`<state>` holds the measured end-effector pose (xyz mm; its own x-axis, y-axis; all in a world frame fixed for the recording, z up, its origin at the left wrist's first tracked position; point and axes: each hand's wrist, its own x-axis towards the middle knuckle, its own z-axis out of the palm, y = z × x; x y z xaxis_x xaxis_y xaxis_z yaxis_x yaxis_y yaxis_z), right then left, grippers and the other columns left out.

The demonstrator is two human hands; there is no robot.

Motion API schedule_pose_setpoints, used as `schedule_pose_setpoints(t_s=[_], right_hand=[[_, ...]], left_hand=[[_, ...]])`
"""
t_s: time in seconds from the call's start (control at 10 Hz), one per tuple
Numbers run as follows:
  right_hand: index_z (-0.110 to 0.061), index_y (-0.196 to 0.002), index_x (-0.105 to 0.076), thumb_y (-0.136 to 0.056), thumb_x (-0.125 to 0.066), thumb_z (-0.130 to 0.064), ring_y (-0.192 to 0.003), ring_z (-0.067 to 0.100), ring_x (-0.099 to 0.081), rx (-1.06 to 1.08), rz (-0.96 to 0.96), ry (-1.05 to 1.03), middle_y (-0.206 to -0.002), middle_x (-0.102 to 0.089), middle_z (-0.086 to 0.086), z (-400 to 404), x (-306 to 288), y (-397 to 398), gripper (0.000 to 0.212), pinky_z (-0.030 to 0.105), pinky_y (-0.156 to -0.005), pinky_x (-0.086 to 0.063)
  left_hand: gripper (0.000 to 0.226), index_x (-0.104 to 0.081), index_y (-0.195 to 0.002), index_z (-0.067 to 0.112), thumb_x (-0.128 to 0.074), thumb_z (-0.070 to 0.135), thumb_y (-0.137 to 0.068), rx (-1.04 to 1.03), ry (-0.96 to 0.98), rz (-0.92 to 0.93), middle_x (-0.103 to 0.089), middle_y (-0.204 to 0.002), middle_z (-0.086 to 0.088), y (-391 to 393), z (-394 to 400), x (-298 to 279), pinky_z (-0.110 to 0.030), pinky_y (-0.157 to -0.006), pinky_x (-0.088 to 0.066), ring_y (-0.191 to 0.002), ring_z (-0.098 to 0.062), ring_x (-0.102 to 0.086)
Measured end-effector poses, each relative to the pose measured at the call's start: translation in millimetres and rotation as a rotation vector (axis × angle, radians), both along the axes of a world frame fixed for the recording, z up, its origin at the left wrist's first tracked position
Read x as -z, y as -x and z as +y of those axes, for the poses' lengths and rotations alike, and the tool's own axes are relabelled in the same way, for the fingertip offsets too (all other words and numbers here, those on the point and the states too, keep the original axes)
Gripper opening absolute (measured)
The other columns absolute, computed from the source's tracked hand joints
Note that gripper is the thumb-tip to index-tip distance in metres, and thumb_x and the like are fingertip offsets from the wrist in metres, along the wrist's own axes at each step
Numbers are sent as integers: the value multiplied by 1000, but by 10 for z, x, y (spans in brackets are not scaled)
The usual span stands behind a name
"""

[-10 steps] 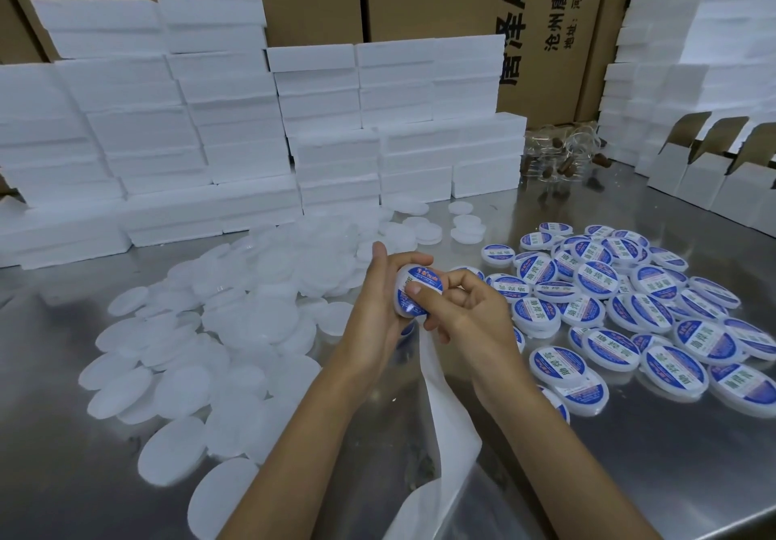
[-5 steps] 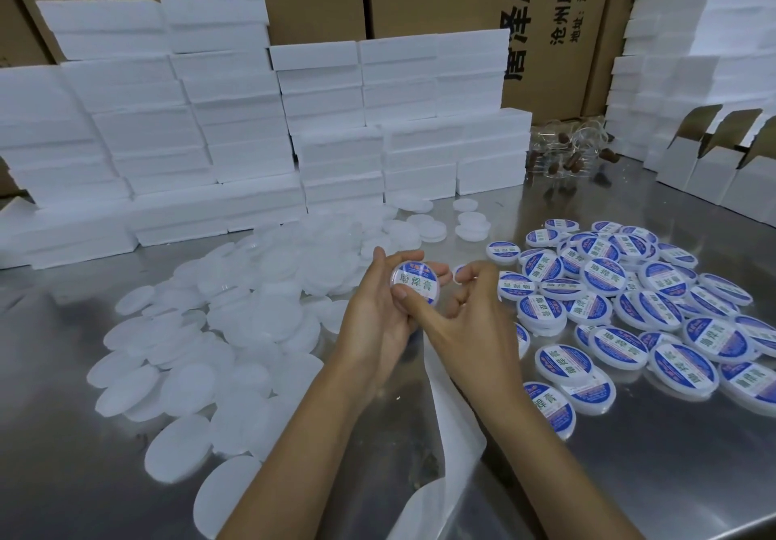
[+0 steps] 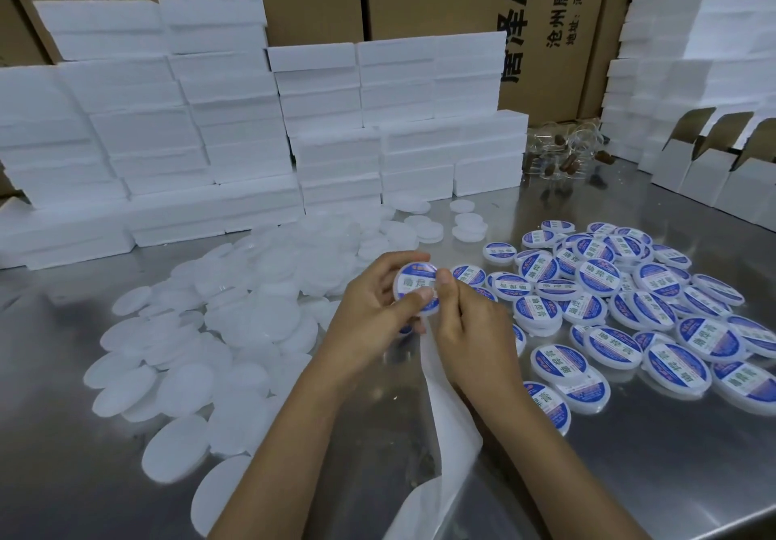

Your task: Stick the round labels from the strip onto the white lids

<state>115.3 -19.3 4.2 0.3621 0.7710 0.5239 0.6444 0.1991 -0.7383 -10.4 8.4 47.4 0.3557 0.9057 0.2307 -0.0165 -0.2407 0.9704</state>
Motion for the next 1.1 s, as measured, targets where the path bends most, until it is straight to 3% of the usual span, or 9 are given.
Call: schedule_pose_setpoints(t_s=[0.1, 0.2, 0.4, 0.5, 0.7, 0.8, 0.9, 1.0, 1.1], right_hand=[[-33, -64, -41, -100, -25, -60, -57, 7, -51, -61, 22, -10, -57, -52, -10, -22, 6, -9, 48, 27, -54, -31], [-27, -64, -37, -90, -28, -76, -58, 10, -50, -110, -35, 25, -61, -53, -13, -43, 13, 33, 56, 27, -51, -32], [-22, -59, -52, -83, -35, -81, -55, 10, -52, -52, -55, 12, -55, -56, -11, -36, -15, -6, 66, 25, -49, -34], [-32, -52, -45, -96, -35, -66, -56, 2, -57, -2, -15, 31, -49, -55, -14, -18, -13, -88, 57, 17, -47, -31], [-30, -67, -60, -101, -37, -51, -60, 7, -62, -46, 114, 62, -59, -63, -6, 19, 20, -169, 46, 23, -57, -45], [-22, -77, -70, -104, -39, -45, -66, 10, -64, -50, 208, 104, -65, -67, -1, 11, -30, -234, 46, 36, -63, -48], [-13, -69, -67, -104, -32, -50, -66, 21, -64, 119, 280, 119, -64, -66, 3, -51, -98, -538, 62, 36, -65, -49], [-14, -63, -66, -104, -31, -51, -64, 23, -60, 233, 345, 163, -64, -65, 6, -134, -146, -933, 66, 38, -65, -45], [-11, -71, -71, -104, -38, -48, -63, 24, -56, 274, 359, 244, -67, -66, 11, -297, -215, -1213, 59, 37, -68, -44]], left_hand=[[17, -69, -102, 9, -75, 2, -87, -143, -15, -67, -77, -87, -5, -2, -28, -27, -27, -44, -52, -43, -20, -61], [3, -69, -90, 2, -72, 3, -90, -238, 36, -150, -76, -74, -7, -28, -55, -37, -22, -43, -51, -49, -17, -67], [23, -76, -98, 12, -54, 19, -104, -82, 47, 37, -77, -89, -4, 36, -2, -30, -22, -57, -57, -78, -12, -75], [28, -72, -115, 16, -45, 11, -107, 127, 93, 21, -77, -103, -7, 71, -14, -33, -28, -68, -61, -90, -20, -75], [46, -56, -139, 16, -58, -4, -97, 301, 88, 36, -68, -131, -8, 75, 4, 33, -34, -92, -58, -118, -22, -67], [60, -54, -140, 32, -73, 4, -90, 252, 97, 14, -69, -127, 5, 81, 16, 51, -31, -87, -59, -103, -22, -73], [54, -57, -135, 38, -75, 14, -90, 99, 100, 39, -69, -121, 8, 85, 32, 42, -35, -84, -61, -87, -25, -75], [37, -67, -122, 28, -70, 6, -92, -54, 142, -40, -71, -116, -3, 99, 111, 45, -30, -68, -60, -81, -24, -73], [25, -71, -113, 21, -65, 5, -95, -184, 147, -36, -72, -107, -6, 113, 174, 80, -31, -66, -56, -80, -19, -72]])
